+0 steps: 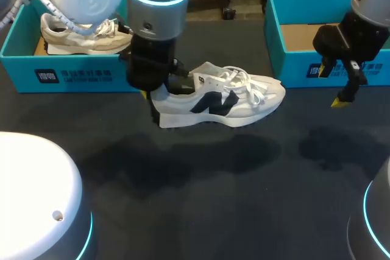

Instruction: Take the shoe out of the shoebox, open the shoe tongue, remove and reinsert the insole, then place the shoe into the shoebox

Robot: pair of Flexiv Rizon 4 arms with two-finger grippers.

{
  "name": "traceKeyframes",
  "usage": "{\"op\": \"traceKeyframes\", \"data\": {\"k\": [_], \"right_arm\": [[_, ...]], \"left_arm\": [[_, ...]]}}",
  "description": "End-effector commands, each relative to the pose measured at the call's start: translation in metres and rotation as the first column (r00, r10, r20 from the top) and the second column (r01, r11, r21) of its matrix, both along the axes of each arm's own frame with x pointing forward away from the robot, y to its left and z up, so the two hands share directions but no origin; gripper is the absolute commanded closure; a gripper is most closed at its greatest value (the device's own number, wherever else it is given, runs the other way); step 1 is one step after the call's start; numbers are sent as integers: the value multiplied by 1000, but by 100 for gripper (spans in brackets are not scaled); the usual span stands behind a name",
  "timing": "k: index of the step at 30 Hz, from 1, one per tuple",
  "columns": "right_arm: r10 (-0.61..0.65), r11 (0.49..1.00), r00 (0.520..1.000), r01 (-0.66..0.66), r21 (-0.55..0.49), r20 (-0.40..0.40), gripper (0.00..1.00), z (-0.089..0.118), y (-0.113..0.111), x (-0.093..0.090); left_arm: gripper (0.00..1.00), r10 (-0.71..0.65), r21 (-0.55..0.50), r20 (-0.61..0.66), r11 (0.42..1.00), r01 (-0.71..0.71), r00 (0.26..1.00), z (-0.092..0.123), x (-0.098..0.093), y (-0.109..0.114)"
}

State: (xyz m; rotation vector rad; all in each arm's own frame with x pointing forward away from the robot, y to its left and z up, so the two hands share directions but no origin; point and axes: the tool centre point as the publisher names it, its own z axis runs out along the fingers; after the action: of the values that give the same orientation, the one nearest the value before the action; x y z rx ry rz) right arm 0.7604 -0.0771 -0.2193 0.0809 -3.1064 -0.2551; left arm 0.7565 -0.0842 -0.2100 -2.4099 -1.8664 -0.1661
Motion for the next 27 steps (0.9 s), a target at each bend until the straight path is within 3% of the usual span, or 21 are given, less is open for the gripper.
{"op": "traceKeyframes", "data": {"k": [1,14,27], "right_arm": [[0,1000,1000,0,-1,0,0,-1,0,0],[0,1000,1000,0,-1,0,0,-1,0,0],[0,1000,1000,0,-1,0,0,-1,0,0]], "left_arm": [[100,0,1,-1,1000,0,1000,1,1,-1],[100,0,1,-1,1000,0,1000,1,1,-1],[100,17,-23,-64,1000,-18,998,-51,7,-18]]}}
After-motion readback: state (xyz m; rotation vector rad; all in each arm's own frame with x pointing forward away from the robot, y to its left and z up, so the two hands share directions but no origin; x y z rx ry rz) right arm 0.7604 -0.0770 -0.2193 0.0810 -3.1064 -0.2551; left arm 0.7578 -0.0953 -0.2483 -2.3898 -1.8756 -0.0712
